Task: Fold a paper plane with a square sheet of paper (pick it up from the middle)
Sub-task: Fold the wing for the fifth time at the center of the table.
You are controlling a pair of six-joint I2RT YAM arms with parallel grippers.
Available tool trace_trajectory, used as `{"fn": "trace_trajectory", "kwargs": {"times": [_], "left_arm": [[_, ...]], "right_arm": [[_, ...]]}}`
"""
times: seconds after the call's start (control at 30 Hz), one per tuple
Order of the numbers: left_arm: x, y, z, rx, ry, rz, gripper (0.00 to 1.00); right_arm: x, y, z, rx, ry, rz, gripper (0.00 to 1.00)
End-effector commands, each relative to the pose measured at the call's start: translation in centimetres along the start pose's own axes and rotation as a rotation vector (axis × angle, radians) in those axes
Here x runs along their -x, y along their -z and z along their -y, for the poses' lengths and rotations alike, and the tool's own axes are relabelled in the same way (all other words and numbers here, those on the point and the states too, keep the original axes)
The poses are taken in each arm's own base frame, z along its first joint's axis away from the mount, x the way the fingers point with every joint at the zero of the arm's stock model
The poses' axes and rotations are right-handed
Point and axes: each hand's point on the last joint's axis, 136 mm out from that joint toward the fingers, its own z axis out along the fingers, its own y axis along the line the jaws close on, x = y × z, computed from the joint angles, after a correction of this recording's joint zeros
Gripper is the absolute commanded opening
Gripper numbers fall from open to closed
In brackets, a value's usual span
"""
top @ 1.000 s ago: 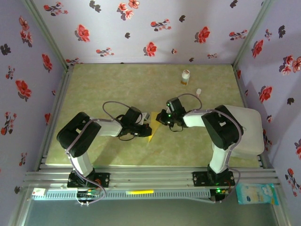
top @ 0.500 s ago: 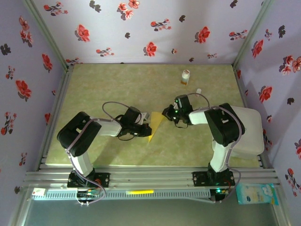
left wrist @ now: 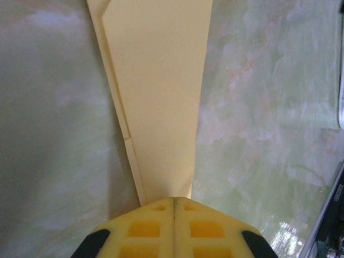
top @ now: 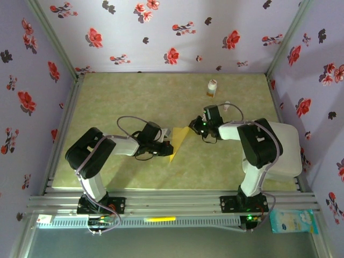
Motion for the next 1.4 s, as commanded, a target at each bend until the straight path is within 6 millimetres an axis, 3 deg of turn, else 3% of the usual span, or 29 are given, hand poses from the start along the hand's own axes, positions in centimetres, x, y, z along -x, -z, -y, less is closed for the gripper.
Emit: {"fn": "trace_trajectory", "kwargs": {"times": [0.0, 0.2, 0.3, 0.47, 0.6, 0.83, 1.0, 1.1, 1.17, 1.37], "left_arm": [[-6.8, -1.4, -5.6, 0.174, 0.116, -0.195, 0.00], [-6.6, -1.4, -5.5, 0.173, 0.115, -0.193, 0.00], [-6.6, -1.4, -5.4, 0.169, 0.115, -0.193, 0.00], [-6.4, -1.3, -5.2, 0.164, 0.112, -0.190, 0.00], [-6.4, -1.3, -5.2, 0.162, 0.115, -0.186, 0.00], [-6.4, -1.3, -5.2, 0.159, 0.117, -0.182, 0.00], [-6.2, -1.3, -5.0, 0.150, 0.118, -0.170, 0.00], [-5.9, -1.4, -4.8, 0.144, 0.121, -0.159, 0.00], [-5.8, -1.4, -4.7, 0.143, 0.120, -0.158, 0.00], [-5.8, -1.3, -4.7, 0.145, 0.118, -0.162, 0.00]], "right_arm": [[0.1, 1.6, -2.8, 0.034, 0.107, 0.015, 0.10], [-3.9, 0.0, -4.3, 0.115, 0.135, -0.135, 0.10], [-4.5, -1.3, -3.3, 0.081, 0.120, -0.169, 0.10], [-2.6, -2.4, 0.4, -0.039, 0.077, -0.113, 0.08], [-0.8, -2.6, 1.8, -0.068, 0.042, -0.075, 0.08], [2.2, -2.0, 1.4, -0.047, 0.016, -0.010, 0.08], [2.6, 0.4, -2.0, 0.045, 0.062, 0.020, 0.09], [1.5, 2.1, -3.7, 0.089, 0.102, 0.023, 0.11], [-0.2, 2.5, -4.7, 0.120, 0.140, -0.014, 0.12], [-6.4, 1.0, -5.8, 0.182, 0.164, -0.184, 0.09]]}}
